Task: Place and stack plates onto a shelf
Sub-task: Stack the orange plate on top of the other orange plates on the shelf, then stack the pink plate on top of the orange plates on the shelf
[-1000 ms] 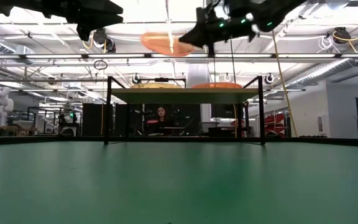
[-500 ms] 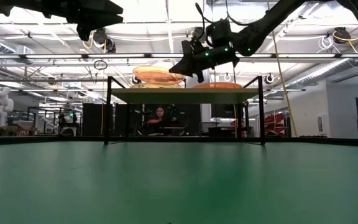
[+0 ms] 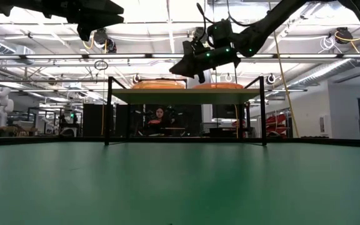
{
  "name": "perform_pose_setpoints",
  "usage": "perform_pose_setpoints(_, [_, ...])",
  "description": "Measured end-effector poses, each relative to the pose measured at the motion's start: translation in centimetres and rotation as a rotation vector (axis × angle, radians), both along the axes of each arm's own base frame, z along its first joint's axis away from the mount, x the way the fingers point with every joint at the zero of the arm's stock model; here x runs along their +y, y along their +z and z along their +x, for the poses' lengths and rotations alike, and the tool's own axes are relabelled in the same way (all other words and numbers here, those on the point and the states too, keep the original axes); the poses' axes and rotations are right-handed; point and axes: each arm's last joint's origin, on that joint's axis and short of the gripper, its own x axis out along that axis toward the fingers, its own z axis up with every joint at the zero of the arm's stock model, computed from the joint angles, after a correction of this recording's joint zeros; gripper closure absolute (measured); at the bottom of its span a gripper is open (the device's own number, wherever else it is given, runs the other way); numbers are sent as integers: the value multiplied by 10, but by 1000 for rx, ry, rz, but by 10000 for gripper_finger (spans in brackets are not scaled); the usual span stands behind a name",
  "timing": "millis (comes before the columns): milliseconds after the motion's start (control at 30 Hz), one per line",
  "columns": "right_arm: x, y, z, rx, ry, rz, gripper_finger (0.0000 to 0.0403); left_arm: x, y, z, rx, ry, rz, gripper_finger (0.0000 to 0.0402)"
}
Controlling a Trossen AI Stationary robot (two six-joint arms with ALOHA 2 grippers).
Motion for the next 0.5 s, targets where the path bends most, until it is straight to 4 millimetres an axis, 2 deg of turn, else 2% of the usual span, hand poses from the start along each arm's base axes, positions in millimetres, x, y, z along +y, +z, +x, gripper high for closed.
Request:
perform_pose_setpoints(133, [1,2,-1,0,4,4,314,0,0,0,0,0,0,268])
perform_pose_setpoints(233, [5,12,-6,0,11,0,301,0,0,0,0,0,0,268])
perform_pose_setpoints(367, [20,42,-20,-9,138,-39,297,0,0,0,0,0,0,268])
perform_pose_setpoints(500, [52,75,-45,29,260,-90,303,0,0,0,0,0,0,268])
